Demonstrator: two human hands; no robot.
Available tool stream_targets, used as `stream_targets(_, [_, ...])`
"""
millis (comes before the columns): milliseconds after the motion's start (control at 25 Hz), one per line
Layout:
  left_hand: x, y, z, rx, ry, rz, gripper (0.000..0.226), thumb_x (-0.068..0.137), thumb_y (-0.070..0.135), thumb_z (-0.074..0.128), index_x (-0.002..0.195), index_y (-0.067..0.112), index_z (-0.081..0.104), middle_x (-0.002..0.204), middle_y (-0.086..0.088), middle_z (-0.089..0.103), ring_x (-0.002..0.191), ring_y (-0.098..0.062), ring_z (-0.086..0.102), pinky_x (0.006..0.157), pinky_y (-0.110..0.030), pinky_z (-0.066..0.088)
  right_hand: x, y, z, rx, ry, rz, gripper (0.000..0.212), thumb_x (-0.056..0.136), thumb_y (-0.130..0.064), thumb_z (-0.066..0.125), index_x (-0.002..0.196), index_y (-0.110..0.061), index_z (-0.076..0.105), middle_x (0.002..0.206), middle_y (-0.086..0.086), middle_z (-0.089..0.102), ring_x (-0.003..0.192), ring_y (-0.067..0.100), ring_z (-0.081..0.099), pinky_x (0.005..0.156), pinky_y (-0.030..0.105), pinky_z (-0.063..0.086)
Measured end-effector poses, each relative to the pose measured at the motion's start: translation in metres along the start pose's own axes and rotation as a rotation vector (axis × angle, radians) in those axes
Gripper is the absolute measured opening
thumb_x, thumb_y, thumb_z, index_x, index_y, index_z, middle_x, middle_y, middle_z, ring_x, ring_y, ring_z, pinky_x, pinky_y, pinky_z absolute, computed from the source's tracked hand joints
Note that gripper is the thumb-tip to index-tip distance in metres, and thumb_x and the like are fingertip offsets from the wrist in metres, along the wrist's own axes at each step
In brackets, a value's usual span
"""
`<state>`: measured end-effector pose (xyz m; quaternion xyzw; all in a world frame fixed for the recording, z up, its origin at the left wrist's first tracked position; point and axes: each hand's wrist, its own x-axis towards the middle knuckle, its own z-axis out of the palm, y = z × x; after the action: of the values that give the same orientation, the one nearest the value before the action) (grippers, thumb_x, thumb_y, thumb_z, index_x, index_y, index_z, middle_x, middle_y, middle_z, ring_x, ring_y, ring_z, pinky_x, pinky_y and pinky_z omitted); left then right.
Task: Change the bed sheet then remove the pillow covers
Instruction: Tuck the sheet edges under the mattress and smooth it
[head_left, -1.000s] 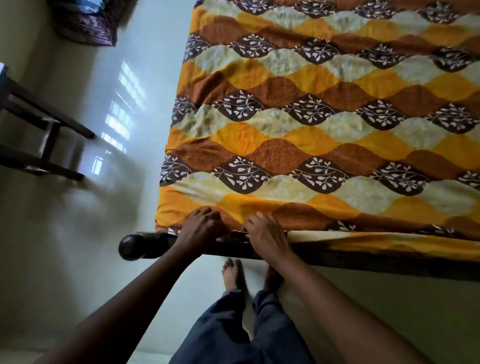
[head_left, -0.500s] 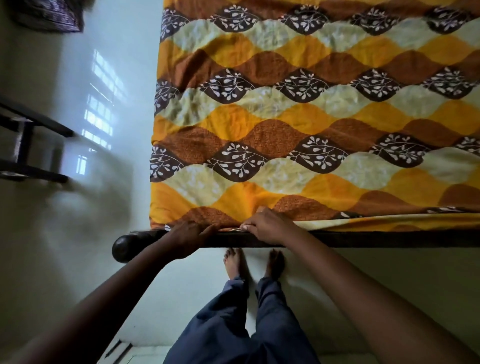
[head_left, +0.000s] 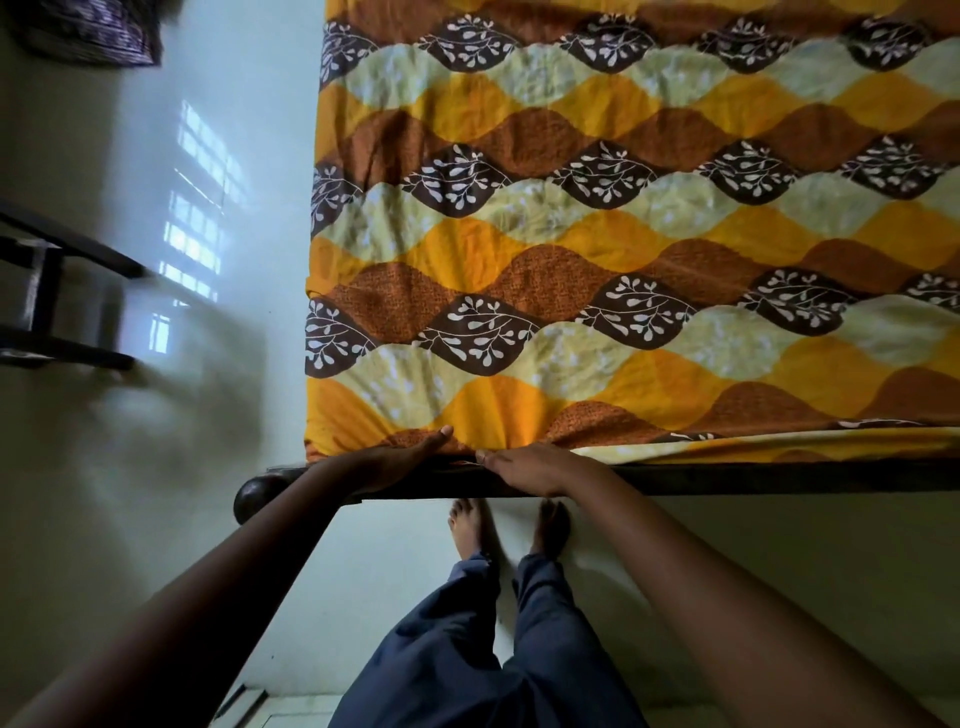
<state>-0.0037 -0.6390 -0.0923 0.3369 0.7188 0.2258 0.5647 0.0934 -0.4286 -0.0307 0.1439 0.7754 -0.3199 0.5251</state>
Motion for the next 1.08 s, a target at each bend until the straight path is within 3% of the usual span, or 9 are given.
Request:
stream_targets(80, [0.005, 0.015, -0.004, -0.007, 0.011, -0.076, 0.093, 0.069, 0.079, 0.042, 0.141, 0.021, 0.039, 0.148, -0.002, 0.036, 0.137, -0.020, 0.031, 0.114, -0.030, 0.022, 0.001, -0.001, 0.004, 0.029, 0.027, 0.005, 0.052, 0.096, -0.057, 0.021, 0.142, -0.037, 0.035, 0.152, 0.013, 0.028, 0.141, 0.034, 0.022, 0.109, 0.044, 0.024])
stream_targets(240, [-0.006, 0.035, 0.008, 0.301, 0.183, -0.005, 0.045, 0.089, 0.053, 0.032, 0.131, 0.042, 0.046, 0.131, 0.010, 0.055, 0.116, -0.013, 0.053, 0.097, -0.035, 0.046, -0.005, 0.014, 0.035, 0.250, 0.549, -0.191, 0.030, 0.097, -0.031, 0.045, 0.115, -0.019, 0.066, 0.111, 0.007, 0.068, 0.103, 0.026, 0.062, 0.078, 0.030, 0.047])
stream_targets(360, [-0.013, 0.064, 0.032, 0.300, 0.403, -0.034, 0.042, 0.089, 0.044, 0.038, 0.124, 0.033, 0.056, 0.120, 0.003, 0.064, 0.110, -0.020, 0.059, 0.087, -0.037, 0.049, -0.020, 0.031, 0.047, 0.416, 0.836, -0.246, 0.022, 0.094, -0.016, 0.051, 0.108, -0.014, 0.068, 0.104, 0.004, 0.070, 0.096, 0.017, 0.064, 0.079, 0.025, 0.049])
stream_targets(480, [0.007, 0.106, 0.049, 0.259, 0.501, 0.022, 0.032, 0.094, 0.031, 0.047, 0.123, 0.024, 0.059, 0.117, -0.001, 0.064, 0.106, -0.025, 0.061, 0.081, -0.036, 0.049, -0.036, 0.060, 0.039, 0.447, 0.959, -0.252, 0.021, 0.093, -0.010, 0.052, 0.105, -0.013, 0.069, 0.105, 0.001, 0.068, 0.094, 0.009, 0.060, 0.075, 0.008, 0.041])
stream_targets(600, [0.045, 0.150, 0.069, 0.247, 0.542, 0.029, 0.031, 0.094, 0.027, 0.050, 0.122, 0.019, 0.061, 0.120, -0.003, 0.061, 0.106, -0.025, 0.059, 0.080, -0.035, 0.048, -0.051, 0.117, 0.022, 0.437, 0.997, -0.205, 0.020, 0.093, -0.011, 0.054, 0.106, -0.012, 0.068, 0.105, 0.000, 0.065, 0.092, 0.005, 0.055, 0.070, -0.001, 0.036])
stream_targets(680, [0.073, 0.178, 0.084, 0.277, 0.584, 0.084, 0.029, 0.094, 0.030, 0.052, 0.119, 0.021, 0.063, 0.121, -0.001, 0.062, 0.109, -0.022, 0.057, 0.084, -0.033, 0.048, -0.062, 0.163, 0.004, 0.357, 1.013, -0.193, 0.020, 0.091, -0.009, 0.057, 0.106, -0.012, 0.069, 0.104, 0.002, 0.066, 0.093, 0.011, 0.058, 0.068, 0.003, 0.036])
stream_targets(800, [0.115, 0.213, 0.094, 0.319, 0.634, 0.119, 0.028, 0.092, 0.031, 0.055, 0.116, 0.023, 0.066, 0.121, 0.001, 0.063, 0.109, -0.018, 0.056, 0.086, -0.030, 0.046, -0.069, 0.224, -0.028, 0.187, 0.907, -0.185, 0.029, 0.082, -0.012, 0.069, 0.111, -0.012, 0.068, 0.111, 0.006, 0.065, 0.103, 0.019, 0.060, 0.082, 0.016, 0.042])
stream_targets(920, [0.146, 0.237, 0.104, 0.425, 0.529, -0.010, 0.031, 0.091, 0.033, 0.056, 0.119, 0.025, 0.063, 0.117, 0.000, 0.064, 0.103, -0.019, 0.059, 0.076, -0.028, 0.048, -0.065, 0.256, -0.044, -0.031, 0.682, -0.159, 0.041, 0.079, -0.021, 0.073, 0.119, -0.018, 0.062, 0.124, 0.003, 0.058, 0.115, 0.020, 0.052, 0.097, 0.028, 0.041])
stream_targets(1080, [0.162, 0.251, 0.113, 0.563, 0.429, -0.166, 0.025, 0.091, 0.031, 0.055, 0.111, 0.022, 0.067, 0.109, -0.003, 0.063, 0.099, -0.022, 0.056, 0.072, -0.030, 0.048, -0.062, 0.262, -0.048, -0.311, 0.628, -0.230, 0.020, 0.086, -0.019, 0.063, 0.106, -0.019, 0.062, 0.114, 0.003, 0.060, 0.105, 0.023, 0.056, 0.091, 0.034, 0.046])
